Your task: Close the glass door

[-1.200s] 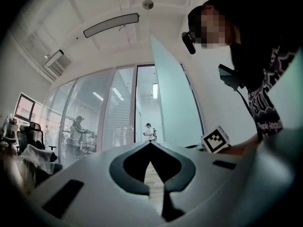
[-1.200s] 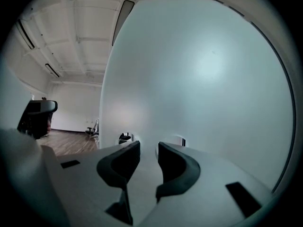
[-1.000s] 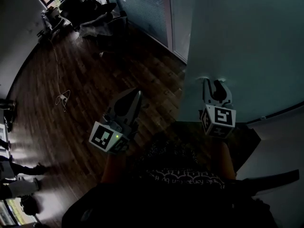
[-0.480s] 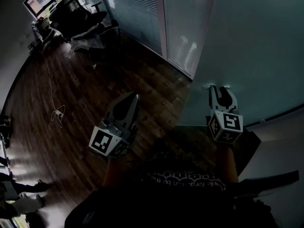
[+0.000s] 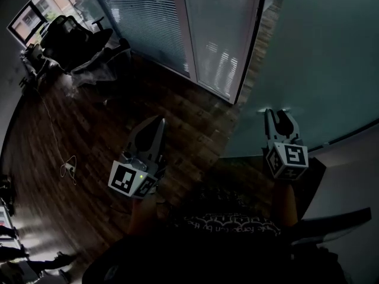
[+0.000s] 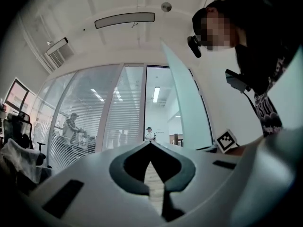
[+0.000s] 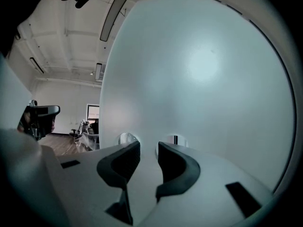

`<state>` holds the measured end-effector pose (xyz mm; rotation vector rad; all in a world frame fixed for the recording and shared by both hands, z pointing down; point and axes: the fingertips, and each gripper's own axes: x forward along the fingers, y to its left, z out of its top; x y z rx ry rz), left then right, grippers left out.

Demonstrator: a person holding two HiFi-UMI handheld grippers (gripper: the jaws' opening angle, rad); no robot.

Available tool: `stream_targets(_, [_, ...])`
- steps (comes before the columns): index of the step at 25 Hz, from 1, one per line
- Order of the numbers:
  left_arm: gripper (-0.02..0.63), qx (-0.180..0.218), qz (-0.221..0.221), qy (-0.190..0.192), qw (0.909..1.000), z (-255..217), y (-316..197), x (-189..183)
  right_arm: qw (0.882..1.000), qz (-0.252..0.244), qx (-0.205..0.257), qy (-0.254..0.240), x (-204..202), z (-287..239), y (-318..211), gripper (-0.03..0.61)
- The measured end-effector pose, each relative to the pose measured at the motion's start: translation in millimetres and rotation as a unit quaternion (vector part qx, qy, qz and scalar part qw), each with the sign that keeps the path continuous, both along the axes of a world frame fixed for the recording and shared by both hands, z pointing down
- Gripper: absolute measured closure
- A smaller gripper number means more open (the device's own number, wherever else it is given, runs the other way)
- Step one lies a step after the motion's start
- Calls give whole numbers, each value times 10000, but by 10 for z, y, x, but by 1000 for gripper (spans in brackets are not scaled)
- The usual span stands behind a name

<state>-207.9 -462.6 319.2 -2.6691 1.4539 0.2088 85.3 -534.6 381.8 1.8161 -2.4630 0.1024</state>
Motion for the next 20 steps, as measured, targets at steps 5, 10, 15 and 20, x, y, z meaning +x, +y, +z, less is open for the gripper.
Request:
stream_targets(5, [612, 59, 289, -173, 9994, -36, -319, -19, 10000, 63, -43, 39, 9, -13, -239, 459])
stream_targets(10, [612, 8, 501, -242, 9984, -14, -515, -21, 9994, 303, -156, 51, 26, 37, -439, 459])
stream_targets(15, [612, -97, 403, -203, 9989, 39, -763, -54, 9987, 468, -186, 54, 23, 39, -693, 459])
stream_targets(20, [612, -25, 95, 43, 9999, 5, -1057, -42, 9982, 570, -172, 59, 58, 33, -904, 459])
